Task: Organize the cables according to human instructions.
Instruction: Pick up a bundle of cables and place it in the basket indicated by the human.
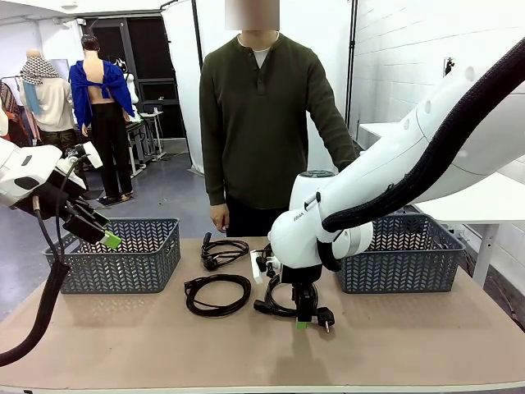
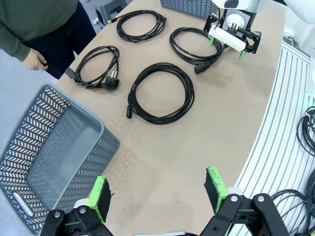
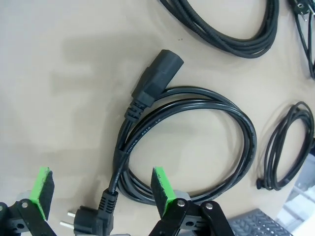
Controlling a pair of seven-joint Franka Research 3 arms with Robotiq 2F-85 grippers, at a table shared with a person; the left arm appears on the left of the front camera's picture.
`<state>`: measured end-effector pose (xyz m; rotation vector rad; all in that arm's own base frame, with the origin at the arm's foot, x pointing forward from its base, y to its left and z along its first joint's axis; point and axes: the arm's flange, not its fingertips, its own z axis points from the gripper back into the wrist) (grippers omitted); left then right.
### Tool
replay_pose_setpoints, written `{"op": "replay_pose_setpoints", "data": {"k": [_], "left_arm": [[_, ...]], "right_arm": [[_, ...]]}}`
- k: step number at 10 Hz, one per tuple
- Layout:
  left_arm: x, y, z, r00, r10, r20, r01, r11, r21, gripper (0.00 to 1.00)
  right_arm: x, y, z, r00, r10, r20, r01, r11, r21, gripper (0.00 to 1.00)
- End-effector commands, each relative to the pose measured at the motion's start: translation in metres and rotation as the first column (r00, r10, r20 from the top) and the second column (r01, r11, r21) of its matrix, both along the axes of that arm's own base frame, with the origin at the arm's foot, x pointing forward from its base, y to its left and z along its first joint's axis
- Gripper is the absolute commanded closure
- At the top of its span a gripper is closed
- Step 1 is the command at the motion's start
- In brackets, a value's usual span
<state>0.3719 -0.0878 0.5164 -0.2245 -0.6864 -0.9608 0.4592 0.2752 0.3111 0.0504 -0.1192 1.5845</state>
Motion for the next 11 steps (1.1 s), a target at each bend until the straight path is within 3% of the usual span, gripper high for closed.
{"op": "replay_pose_setpoints", "data": {"k": [1,4,9,11], "left_arm": [[0.001,0.002,-0.001,1.000,-0.009,-0.002,0.009,1.000,-0.010,0.00],[0.001,0.002,-0.001,1.000,-0.009,-0.002,0.009,1.000,-0.010,0.00],[0.001,0.002,-0.001,1.000,-0.009,-0.002,0.009,1.000,-0.010,0.00],[0.001,0.002,-0.001,1.000,-0.009,-0.002,0.009,1.000,-0.010,0.00]], "right_arm": [[0.009,0.003,-0.006,1.000,0.012,0.021,-0.012,1.000,0.008,0.00],[0.013,0.005,-0.008,1.000,0.008,-0.016,-0.008,1.000,0.009,0.04],[0.019,0.006,-0.013,0.999,-0.006,-0.054,0.006,1.000,0.002,1.00],[0.019,0.006,-0.013,0.998,-0.016,-0.068,0.016,1.000,0.002,1.00]]}}
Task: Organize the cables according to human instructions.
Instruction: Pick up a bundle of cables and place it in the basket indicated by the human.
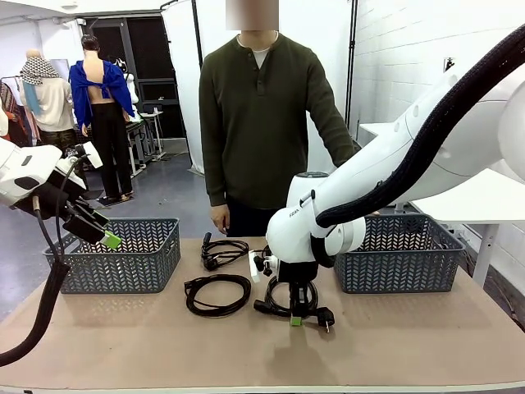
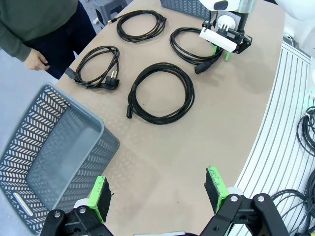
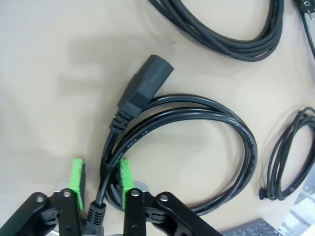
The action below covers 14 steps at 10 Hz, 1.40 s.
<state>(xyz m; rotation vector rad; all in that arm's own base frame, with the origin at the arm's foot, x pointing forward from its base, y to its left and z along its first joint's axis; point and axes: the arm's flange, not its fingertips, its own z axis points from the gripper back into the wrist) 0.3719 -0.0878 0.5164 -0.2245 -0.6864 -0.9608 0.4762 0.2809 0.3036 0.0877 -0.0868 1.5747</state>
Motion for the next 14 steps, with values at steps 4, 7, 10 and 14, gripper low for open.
{"op": "replay_pose_setpoints", "data": {"k": [4,7,10,14], "left_arm": [[0.001,0.002,-0.001,1.000,-0.009,-0.002,0.009,1.000,-0.010,0.00],[0.001,0.002,-0.001,1.000,-0.009,-0.002,0.009,1.000,-0.010,0.00],[0.001,0.002,-0.001,1.000,-0.009,-0.002,0.009,1.000,-0.010,0.00],[0.001,0.002,-0.001,1.000,-0.009,-0.002,0.009,1.000,-0.010,0.00]], "right_arm": [[-0.001,0.001,-0.002,0.999,-0.012,-0.050,0.012,1.000,-0.007,1.00],[-0.010,0.007,0.025,1.000,-0.016,-0.008,0.015,0.999,-0.041,1.00],[-0.028,0.009,0.086,1.000,-0.021,0.013,0.022,0.997,-0.080,1.00],[-0.035,-0.025,0.166,0.985,-0.043,0.168,0.067,0.988,-0.141,1.00]]}}
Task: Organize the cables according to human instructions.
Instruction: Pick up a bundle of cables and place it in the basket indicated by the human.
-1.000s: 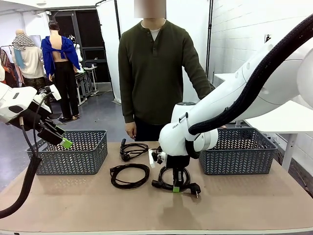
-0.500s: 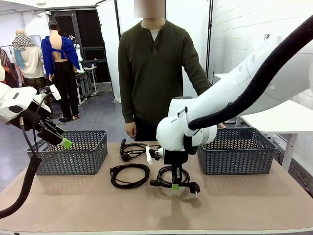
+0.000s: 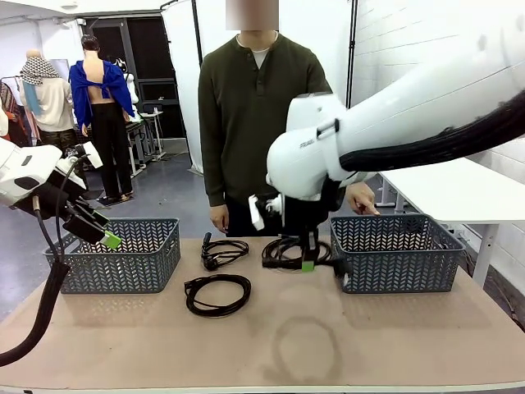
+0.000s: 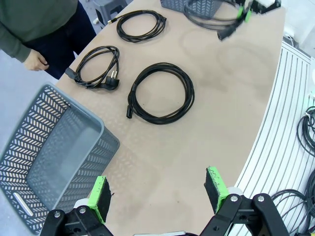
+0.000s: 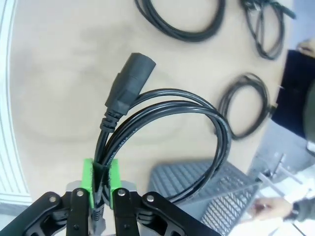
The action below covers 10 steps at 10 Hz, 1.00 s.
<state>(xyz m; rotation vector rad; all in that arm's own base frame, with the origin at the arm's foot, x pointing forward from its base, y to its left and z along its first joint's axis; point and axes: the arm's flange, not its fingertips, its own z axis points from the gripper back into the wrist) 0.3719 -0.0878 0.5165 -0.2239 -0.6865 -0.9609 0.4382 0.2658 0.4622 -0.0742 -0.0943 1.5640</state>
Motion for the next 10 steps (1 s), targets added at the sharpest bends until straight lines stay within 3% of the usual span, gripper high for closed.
{"op": "replay_pose_setpoints", "data": {"k": [1,5,7,8,10], "left_arm": [[0.001,0.002,-0.001,1.000,-0.009,-0.003,0.009,1.000,-0.010,0.00],[0.001,0.002,-0.001,1.000,-0.009,-0.003,0.009,1.000,-0.010,0.00],[0.001,0.002,-0.001,1.000,-0.009,-0.003,0.009,1.000,-0.010,0.00],[0.001,0.002,-0.001,1.000,-0.009,-0.003,0.009,1.000,-0.010,0.00],[0.001,0.002,-0.001,1.000,-0.009,-0.003,0.009,1.000,-0.010,0.00]], "right_arm": [[0.006,-0.024,0.021,0.991,-0.072,0.116,0.080,0.995,-0.063,1.00],[0.031,-0.090,0.066,0.982,-0.125,0.143,0.135,0.988,-0.068,1.00],[0.050,-0.111,0.070,0.986,-0.134,0.104,0.140,0.989,-0.056,1.00],[0.052,-0.113,0.069,0.978,-0.166,0.128,0.170,0.985,-0.026,1.00],[0.038,-0.111,0.067,0.980,-0.151,0.130,0.159,0.986,-0.046,1.00]]}}
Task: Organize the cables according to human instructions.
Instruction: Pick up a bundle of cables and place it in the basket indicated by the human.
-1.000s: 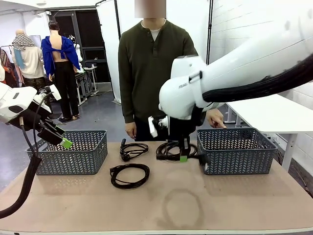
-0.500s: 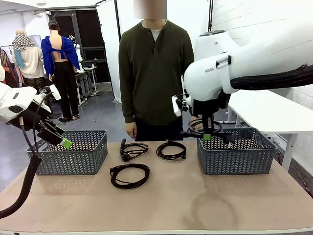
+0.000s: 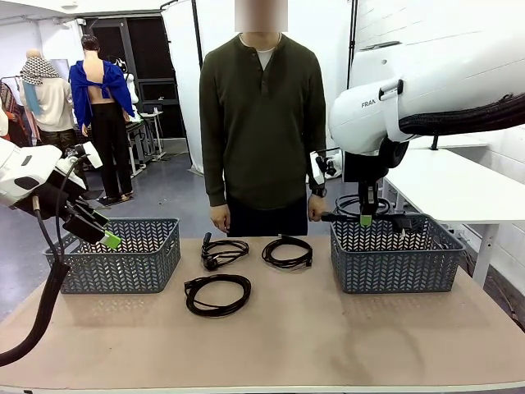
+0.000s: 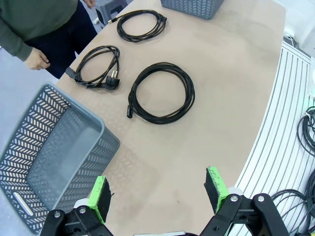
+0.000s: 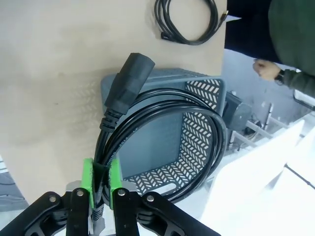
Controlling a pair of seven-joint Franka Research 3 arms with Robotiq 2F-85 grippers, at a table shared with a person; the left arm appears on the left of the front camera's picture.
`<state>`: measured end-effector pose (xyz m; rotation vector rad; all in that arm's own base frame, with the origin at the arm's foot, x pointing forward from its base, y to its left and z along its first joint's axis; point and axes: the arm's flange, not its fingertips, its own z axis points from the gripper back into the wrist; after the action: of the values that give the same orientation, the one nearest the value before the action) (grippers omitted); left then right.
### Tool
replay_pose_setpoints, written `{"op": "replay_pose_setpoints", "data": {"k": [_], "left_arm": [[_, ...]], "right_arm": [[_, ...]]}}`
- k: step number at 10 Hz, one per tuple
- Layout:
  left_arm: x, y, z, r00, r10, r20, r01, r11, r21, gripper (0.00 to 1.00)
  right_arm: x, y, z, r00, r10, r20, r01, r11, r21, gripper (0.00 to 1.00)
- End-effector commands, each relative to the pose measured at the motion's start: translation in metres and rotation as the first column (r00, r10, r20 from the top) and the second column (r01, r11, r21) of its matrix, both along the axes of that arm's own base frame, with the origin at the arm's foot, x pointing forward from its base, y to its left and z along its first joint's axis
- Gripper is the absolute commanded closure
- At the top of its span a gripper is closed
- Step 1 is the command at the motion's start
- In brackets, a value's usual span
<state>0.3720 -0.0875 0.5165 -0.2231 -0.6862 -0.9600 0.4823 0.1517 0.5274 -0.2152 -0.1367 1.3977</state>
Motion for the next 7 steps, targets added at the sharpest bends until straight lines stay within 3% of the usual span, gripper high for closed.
{"op": "replay_pose_setpoints", "data": {"k": [1,6,7], "left_arm": [[0.001,0.002,-0.001,1.000,-0.010,-0.002,0.010,1.000,-0.011,0.00],[0.001,0.002,-0.001,1.000,-0.010,-0.002,0.010,1.000,-0.011,0.00],[0.001,0.002,-0.001,1.000,-0.010,-0.002,0.010,1.000,-0.011,0.00]], "right_arm": [[-0.006,0.004,0.002,1.000,0.008,0.006,-0.008,1.000,-0.002,1.00],[-0.002,0.005,0.001,1.000,0.010,0.002,-0.010,1.000,-0.001,1.00],[0.007,0.000,0.000,0.999,0.020,0.027,-0.018,0.998,-0.057,1.00]]}}
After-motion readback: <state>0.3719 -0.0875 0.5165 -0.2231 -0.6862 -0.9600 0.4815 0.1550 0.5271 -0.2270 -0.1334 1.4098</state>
